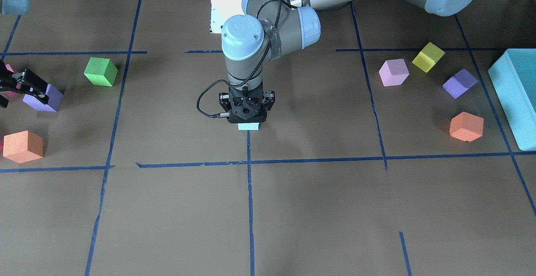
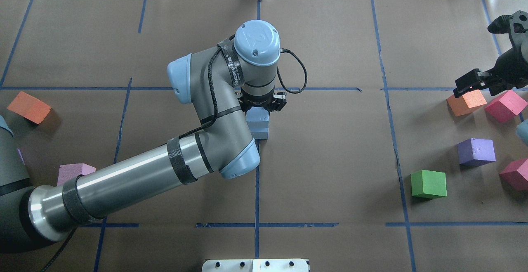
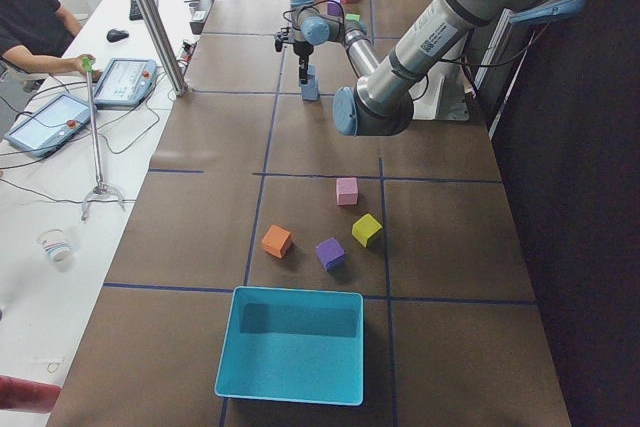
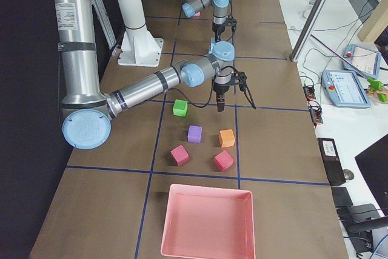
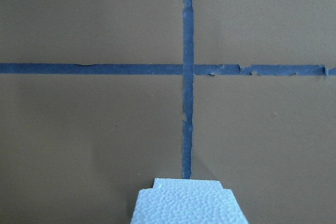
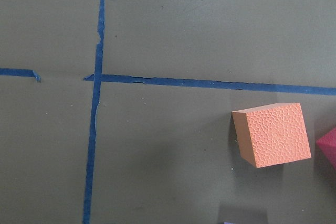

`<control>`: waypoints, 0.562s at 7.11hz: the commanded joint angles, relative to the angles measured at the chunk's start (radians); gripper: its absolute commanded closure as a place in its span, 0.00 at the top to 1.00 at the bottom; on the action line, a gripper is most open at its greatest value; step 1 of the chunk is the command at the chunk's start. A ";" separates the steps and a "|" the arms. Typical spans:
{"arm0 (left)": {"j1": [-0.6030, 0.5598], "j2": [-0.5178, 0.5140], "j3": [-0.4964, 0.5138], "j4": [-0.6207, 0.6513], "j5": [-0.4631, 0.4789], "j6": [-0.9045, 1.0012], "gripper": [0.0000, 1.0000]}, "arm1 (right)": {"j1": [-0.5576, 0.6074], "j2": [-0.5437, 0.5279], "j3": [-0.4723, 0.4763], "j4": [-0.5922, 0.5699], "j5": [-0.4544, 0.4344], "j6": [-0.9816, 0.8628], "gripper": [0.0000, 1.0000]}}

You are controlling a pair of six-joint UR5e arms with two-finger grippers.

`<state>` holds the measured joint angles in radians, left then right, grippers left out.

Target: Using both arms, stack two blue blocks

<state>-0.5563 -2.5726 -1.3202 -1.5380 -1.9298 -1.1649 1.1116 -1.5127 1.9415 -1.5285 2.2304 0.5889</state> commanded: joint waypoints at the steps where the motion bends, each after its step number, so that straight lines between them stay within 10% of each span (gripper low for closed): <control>1: 0.009 0.003 0.001 0.001 0.000 -0.001 0.09 | 0.001 0.000 0.000 0.001 0.000 0.002 1.00; 2: 0.009 0.000 -0.001 0.001 -0.002 -0.004 0.12 | -0.001 0.000 -0.001 0.001 0.000 0.002 1.00; 3: 0.009 0.003 -0.001 -0.001 -0.002 -0.002 0.72 | -0.001 0.002 -0.001 0.001 0.000 0.002 1.00; 4: 0.009 0.003 -0.001 0.001 0.002 0.001 1.00 | -0.001 0.002 -0.001 0.001 0.000 0.002 1.00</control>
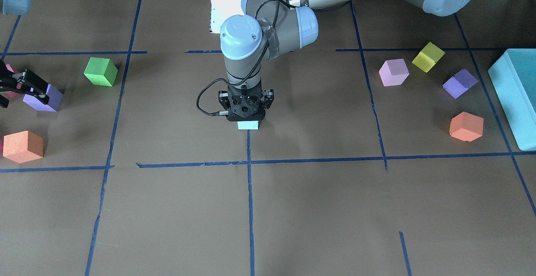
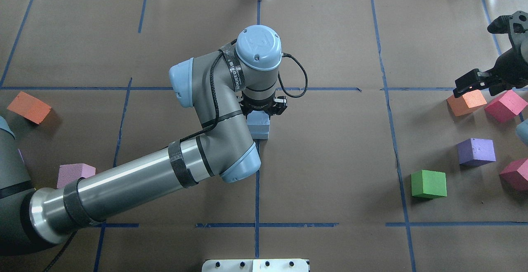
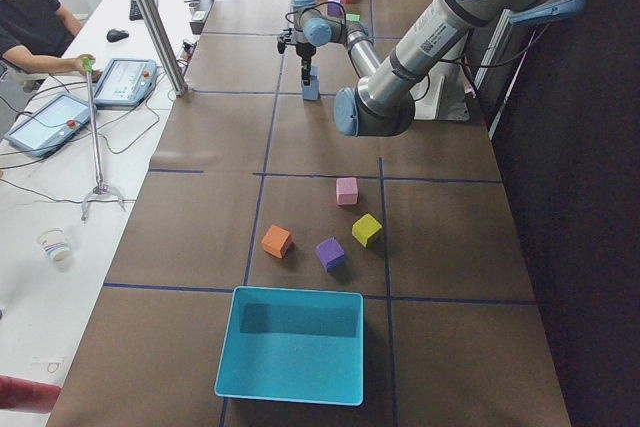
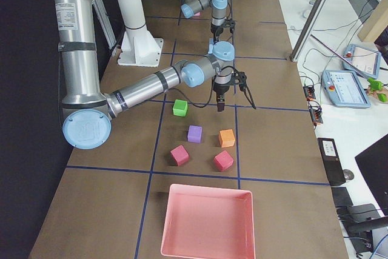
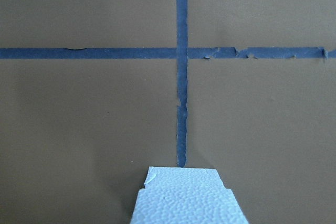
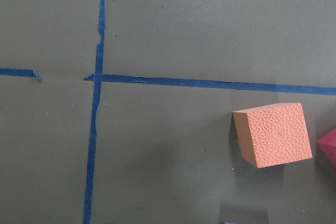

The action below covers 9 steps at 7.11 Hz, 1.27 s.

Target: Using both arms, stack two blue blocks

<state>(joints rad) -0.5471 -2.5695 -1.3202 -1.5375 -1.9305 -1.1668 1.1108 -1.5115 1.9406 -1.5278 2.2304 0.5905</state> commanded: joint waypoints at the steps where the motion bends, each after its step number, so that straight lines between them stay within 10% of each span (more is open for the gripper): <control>1: 0.000 -0.001 -0.002 0.000 0.002 0.002 1.00 | 0.000 0.001 -0.002 0.000 0.000 0.000 1.00; 4: -0.020 0.008 -0.090 0.023 0.002 0.002 1.00 | 0.000 0.001 -0.002 0.000 0.000 0.000 1.00; 9: -0.244 0.383 -0.683 0.143 -0.043 0.222 1.00 | 0.044 0.001 0.004 -0.002 0.002 -0.014 1.00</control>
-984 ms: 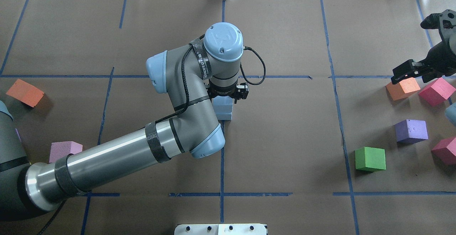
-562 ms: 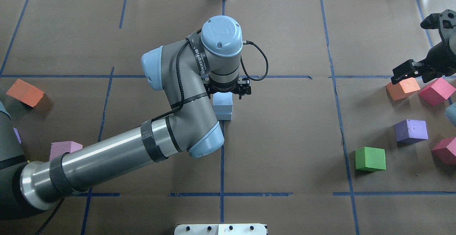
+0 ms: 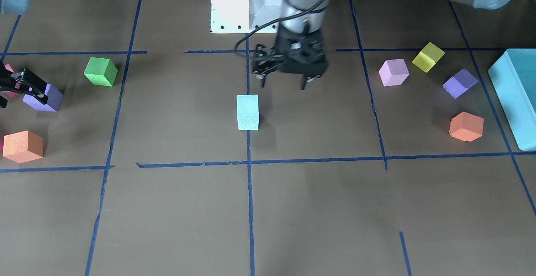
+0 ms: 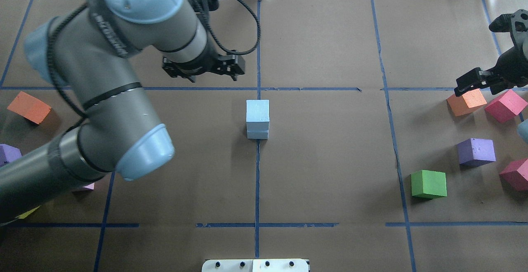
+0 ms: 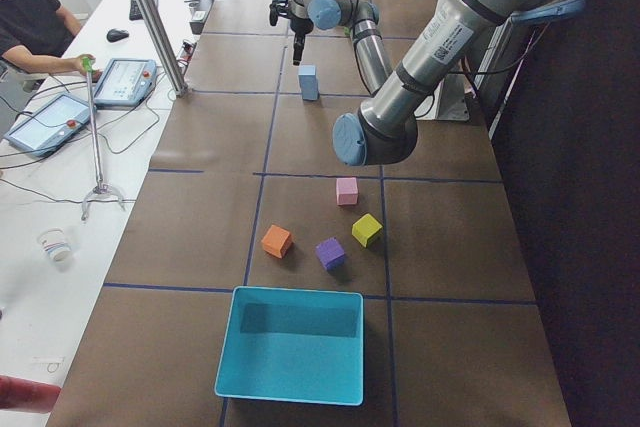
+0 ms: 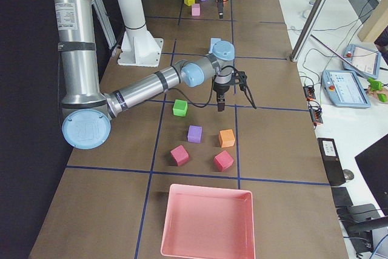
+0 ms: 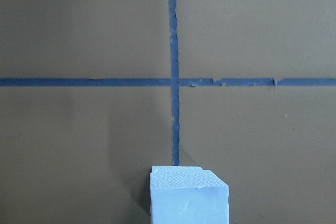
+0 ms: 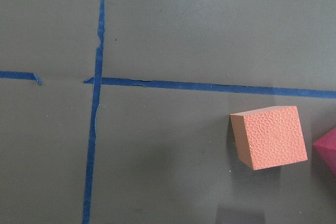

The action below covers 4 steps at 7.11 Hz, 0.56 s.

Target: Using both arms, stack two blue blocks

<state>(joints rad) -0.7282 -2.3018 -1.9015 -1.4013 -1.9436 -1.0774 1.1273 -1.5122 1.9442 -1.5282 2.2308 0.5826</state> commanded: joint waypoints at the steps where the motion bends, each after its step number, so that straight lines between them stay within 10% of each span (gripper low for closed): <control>1: -0.167 0.212 -0.102 0.005 -0.149 0.280 1.00 | 0.079 -0.002 -0.004 -0.003 0.019 -0.065 1.00; 4: -0.484 0.541 -0.084 0.002 -0.274 0.896 1.00 | 0.250 -0.011 -0.103 -0.013 0.084 -0.321 1.00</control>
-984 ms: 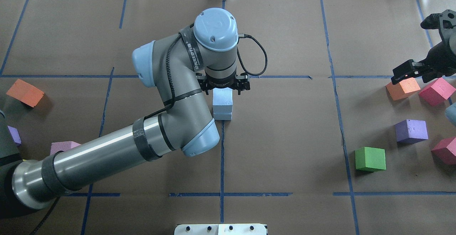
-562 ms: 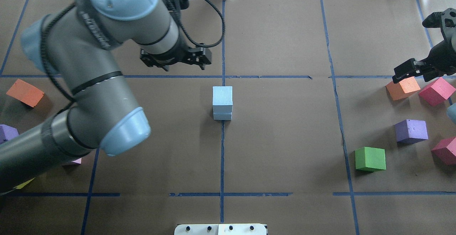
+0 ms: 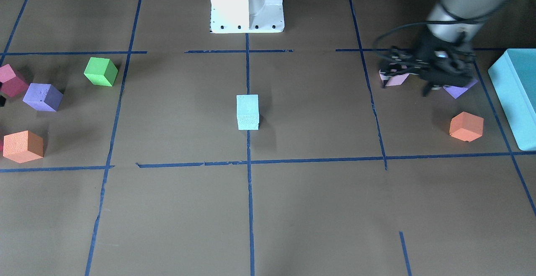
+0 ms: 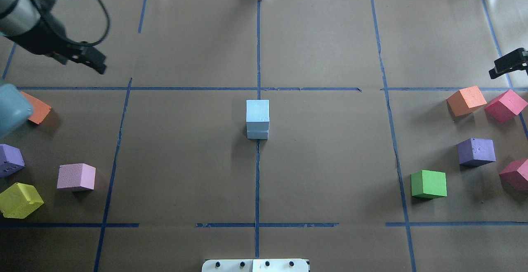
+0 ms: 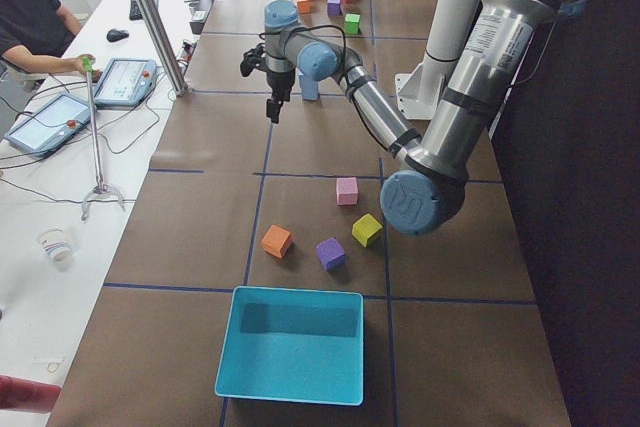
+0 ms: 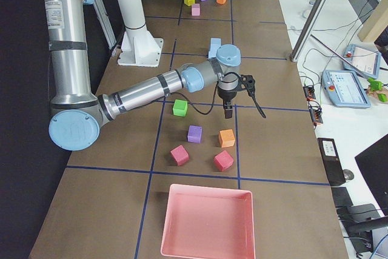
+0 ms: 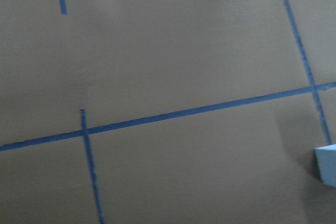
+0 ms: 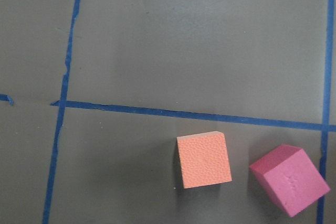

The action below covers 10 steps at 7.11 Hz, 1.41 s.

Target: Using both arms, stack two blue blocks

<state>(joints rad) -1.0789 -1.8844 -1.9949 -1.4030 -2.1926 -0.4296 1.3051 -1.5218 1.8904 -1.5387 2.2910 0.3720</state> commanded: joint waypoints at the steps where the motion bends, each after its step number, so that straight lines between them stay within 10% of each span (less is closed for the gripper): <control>1: -0.236 0.199 0.066 0.001 -0.074 0.399 1.00 | 0.119 -0.001 -0.080 -0.006 0.050 -0.180 1.00; 3: -0.460 0.245 0.274 0.002 -0.130 0.666 1.00 | 0.154 -0.015 -0.109 -0.027 0.085 -0.243 1.00; 10: -0.518 0.350 0.271 -0.014 -0.148 0.664 1.00 | 0.199 -0.028 -0.169 -0.043 0.087 -0.266 1.00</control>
<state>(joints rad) -1.5976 -1.5375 -1.7216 -1.4163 -2.3418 0.2346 1.4740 -1.5492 1.7257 -1.5795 2.3785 0.1074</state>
